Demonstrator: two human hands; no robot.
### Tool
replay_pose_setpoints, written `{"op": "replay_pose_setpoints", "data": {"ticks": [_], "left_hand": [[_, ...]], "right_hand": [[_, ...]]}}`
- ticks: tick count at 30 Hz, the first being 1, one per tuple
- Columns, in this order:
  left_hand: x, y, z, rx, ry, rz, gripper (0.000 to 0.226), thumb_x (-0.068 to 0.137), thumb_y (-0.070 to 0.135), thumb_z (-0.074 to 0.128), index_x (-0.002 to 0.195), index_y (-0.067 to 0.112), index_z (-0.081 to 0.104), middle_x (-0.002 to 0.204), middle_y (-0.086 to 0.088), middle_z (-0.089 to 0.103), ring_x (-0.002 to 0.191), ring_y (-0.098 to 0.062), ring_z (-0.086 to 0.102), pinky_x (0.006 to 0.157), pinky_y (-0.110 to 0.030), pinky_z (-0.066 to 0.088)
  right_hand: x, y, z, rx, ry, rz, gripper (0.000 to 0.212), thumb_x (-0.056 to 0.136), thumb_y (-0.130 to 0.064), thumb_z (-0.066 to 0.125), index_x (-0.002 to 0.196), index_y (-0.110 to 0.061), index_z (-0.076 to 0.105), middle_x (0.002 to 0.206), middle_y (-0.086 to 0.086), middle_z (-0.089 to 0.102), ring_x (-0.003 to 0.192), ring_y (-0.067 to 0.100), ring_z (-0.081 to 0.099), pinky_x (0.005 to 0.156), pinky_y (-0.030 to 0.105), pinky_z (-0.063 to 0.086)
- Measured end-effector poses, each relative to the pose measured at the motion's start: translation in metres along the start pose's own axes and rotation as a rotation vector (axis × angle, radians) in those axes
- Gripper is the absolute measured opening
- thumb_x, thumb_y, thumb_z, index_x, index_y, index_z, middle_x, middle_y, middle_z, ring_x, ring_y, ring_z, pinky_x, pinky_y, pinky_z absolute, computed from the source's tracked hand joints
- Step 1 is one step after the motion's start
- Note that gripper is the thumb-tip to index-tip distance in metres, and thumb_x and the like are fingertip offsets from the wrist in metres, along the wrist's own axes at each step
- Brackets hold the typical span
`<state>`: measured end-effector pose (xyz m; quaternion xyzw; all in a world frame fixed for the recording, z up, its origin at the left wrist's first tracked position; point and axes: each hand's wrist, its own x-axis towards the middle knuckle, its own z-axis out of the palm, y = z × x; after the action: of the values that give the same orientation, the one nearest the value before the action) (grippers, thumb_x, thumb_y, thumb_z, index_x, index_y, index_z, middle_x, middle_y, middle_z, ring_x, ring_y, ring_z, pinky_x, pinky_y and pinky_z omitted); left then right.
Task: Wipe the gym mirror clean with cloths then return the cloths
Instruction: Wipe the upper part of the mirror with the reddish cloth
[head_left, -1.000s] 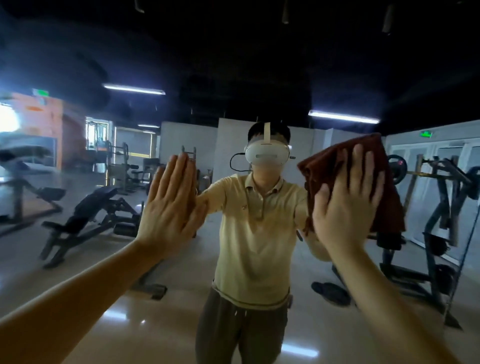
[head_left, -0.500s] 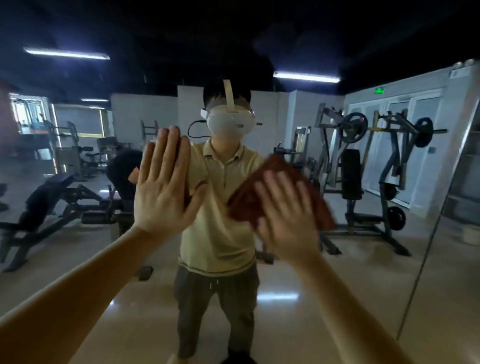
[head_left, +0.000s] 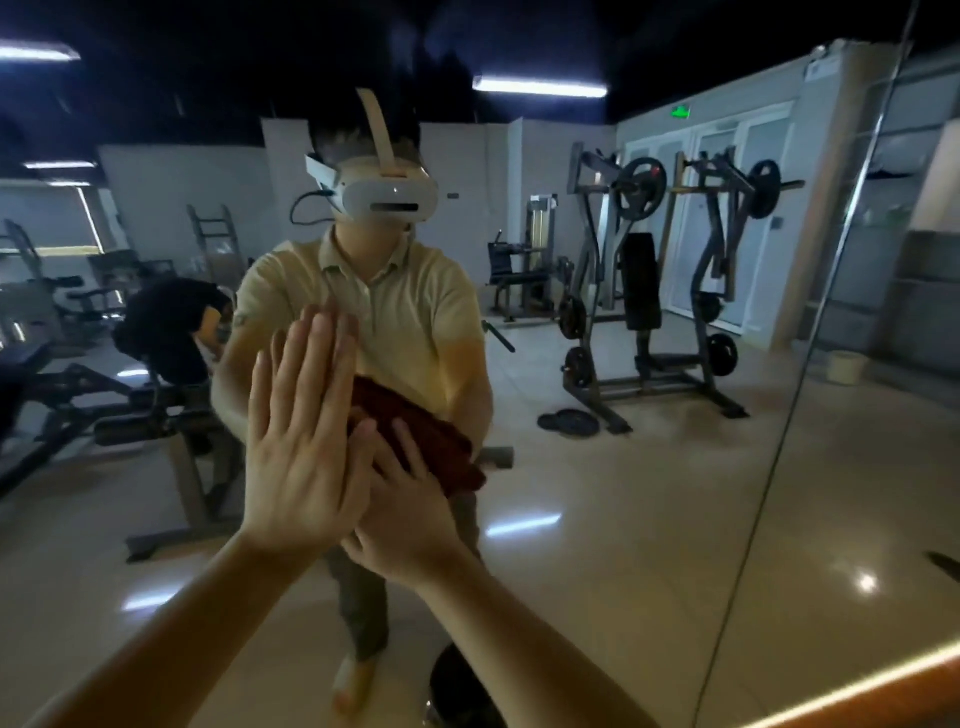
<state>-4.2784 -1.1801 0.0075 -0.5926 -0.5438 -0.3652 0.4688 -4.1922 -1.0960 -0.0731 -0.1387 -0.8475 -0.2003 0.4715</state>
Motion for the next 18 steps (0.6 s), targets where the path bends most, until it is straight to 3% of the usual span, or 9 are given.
{"op": "replay_pose_setpoints", "data": {"ticks": [2,6,9,12,13,15,18], "left_hand": [[-0.024,0.005,0.011,0.003,-0.054,-0.003,0.070,0.104,0.031,0.037,0.164,-0.002,0.022,0.174,-0.019,0.013,0.161,-0.039,0.014,0.130,-0.058,0.009],[-0.042,0.003,0.042,0.198,-0.117,-0.039,0.078,0.104,0.043,0.044,0.163,-0.003,0.022,0.174,-0.022,0.009,0.161,-0.038,0.010,0.130,-0.058,0.008],[-0.046,-0.001,0.054,0.279,-0.094,-0.016,0.081,0.105,0.050,0.042,0.164,-0.002,0.020,0.173,-0.022,0.009,0.161,-0.039,0.010,0.130,-0.057,0.007],[-0.050,-0.003,0.056,0.262,-0.086,-0.008,0.081,0.105,0.051,0.040,0.164,-0.001,0.019,0.173,-0.022,0.009,0.161,-0.039,0.010,0.130,-0.056,0.007],[-0.051,-0.004,0.056,0.256,-0.082,0.001,0.082,0.105,0.051,0.040,0.164,-0.001,0.019,0.173,-0.022,0.010,0.161,-0.039,0.011,0.130,-0.056,0.007],[-0.053,-0.007,0.056,0.227,-0.073,0.016,0.084,0.104,0.054,0.036,0.165,0.000,0.018,0.174,-0.022,0.010,0.161,-0.039,0.011,0.130,-0.056,0.006],[-0.050,-0.010,0.053,0.174,-0.069,0.028,0.088,0.102,0.060,0.030,0.165,0.000,0.018,0.174,-0.021,0.010,0.161,-0.038,0.011,0.130,-0.054,0.005]], "right_hand": [[-0.032,0.032,-0.009,-0.011,0.002,-0.084,0.058,0.111,-0.043,0.037,0.161,-0.015,0.035,0.173,0.007,0.020,0.160,0.025,0.016,0.130,0.048,0.009],[-0.082,0.153,-0.058,-0.249,0.051,0.160,0.056,0.110,-0.044,0.025,0.162,-0.021,0.022,0.171,0.006,0.013,0.162,0.024,0.004,0.130,0.051,0.006],[-0.087,0.211,-0.082,-0.264,0.230,0.487,0.060,0.110,-0.038,0.025,0.163,-0.012,0.022,0.171,0.013,0.020,0.160,0.032,0.015,0.130,0.054,0.011],[-0.052,0.175,-0.062,-0.159,0.535,0.950,0.062,0.111,-0.038,0.024,0.162,-0.003,0.025,0.169,0.018,0.027,0.158,0.036,0.022,0.128,0.056,0.017],[-0.041,0.149,-0.051,-0.108,0.586,1.016,0.064,0.111,-0.040,0.021,0.162,-0.003,0.025,0.169,0.018,0.027,0.158,0.036,0.022,0.128,0.055,0.017],[-0.030,0.094,-0.023,-0.048,0.556,0.949,0.065,0.109,-0.042,0.019,0.164,-0.006,0.021,0.172,0.013,0.018,0.160,0.034,0.017,0.130,0.053,0.010],[-0.049,0.020,0.016,-0.042,0.274,0.663,0.067,0.109,-0.047,0.026,0.166,-0.013,0.018,0.175,0.009,0.009,0.160,0.034,0.014,0.130,0.054,0.008]]}}
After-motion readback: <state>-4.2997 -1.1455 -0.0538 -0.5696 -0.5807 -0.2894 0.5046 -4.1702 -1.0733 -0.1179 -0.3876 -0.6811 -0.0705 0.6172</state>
